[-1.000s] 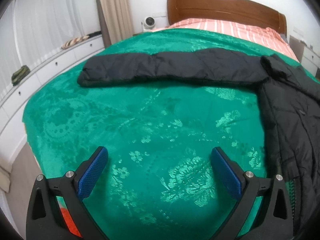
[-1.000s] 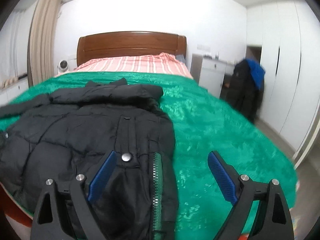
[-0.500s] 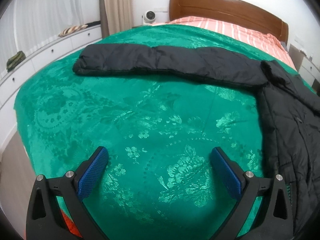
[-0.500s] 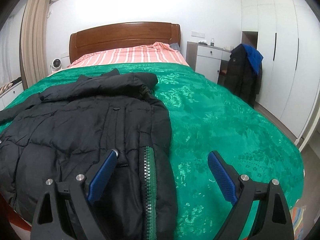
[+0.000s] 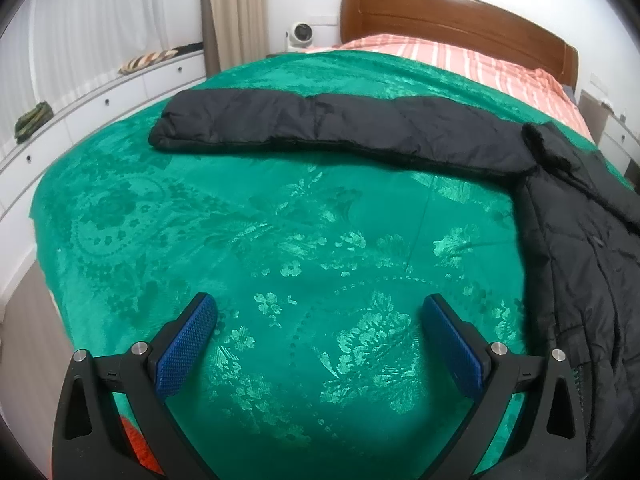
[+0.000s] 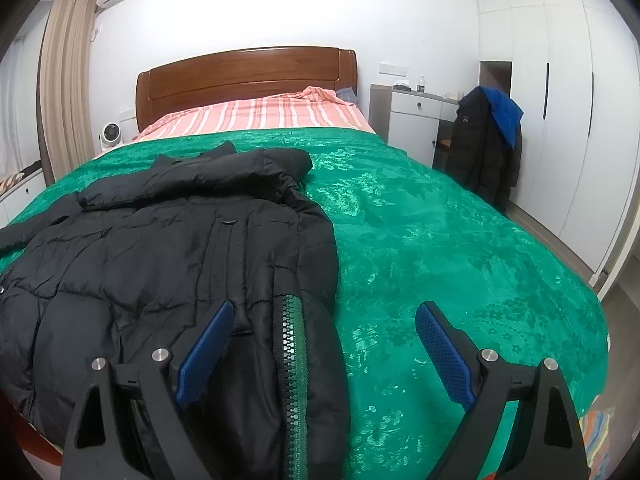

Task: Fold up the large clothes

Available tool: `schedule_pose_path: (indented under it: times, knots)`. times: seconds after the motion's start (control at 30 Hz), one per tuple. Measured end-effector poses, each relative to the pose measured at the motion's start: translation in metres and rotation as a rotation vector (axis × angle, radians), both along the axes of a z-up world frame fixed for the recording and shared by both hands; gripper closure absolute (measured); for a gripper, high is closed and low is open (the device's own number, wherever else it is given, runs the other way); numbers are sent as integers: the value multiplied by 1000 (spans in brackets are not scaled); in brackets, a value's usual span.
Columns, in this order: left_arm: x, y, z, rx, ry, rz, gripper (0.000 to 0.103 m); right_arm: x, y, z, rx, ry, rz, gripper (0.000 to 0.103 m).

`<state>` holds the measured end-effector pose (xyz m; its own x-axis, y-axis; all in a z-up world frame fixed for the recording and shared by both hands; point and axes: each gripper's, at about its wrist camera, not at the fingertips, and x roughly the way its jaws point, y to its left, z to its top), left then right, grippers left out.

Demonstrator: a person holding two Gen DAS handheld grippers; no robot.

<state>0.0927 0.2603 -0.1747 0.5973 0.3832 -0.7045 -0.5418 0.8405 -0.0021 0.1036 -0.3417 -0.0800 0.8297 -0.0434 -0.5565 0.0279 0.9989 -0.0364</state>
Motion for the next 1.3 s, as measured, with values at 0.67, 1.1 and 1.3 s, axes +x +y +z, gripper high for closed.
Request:
schedule_pose_path:
  times: [0.67, 1.1, 1.3]
  knots:
    - [0, 1, 1, 7, 0, 9, 0, -5, 2, 3, 1, -13, 7, 11]
    - [0, 2, 2, 10, 2, 10, 0, -5, 3, 3, 0, -14, 8, 11]
    - [0, 1, 1, 10, 2, 10, 0, -5, 4, 2, 0, -11, 9, 11]
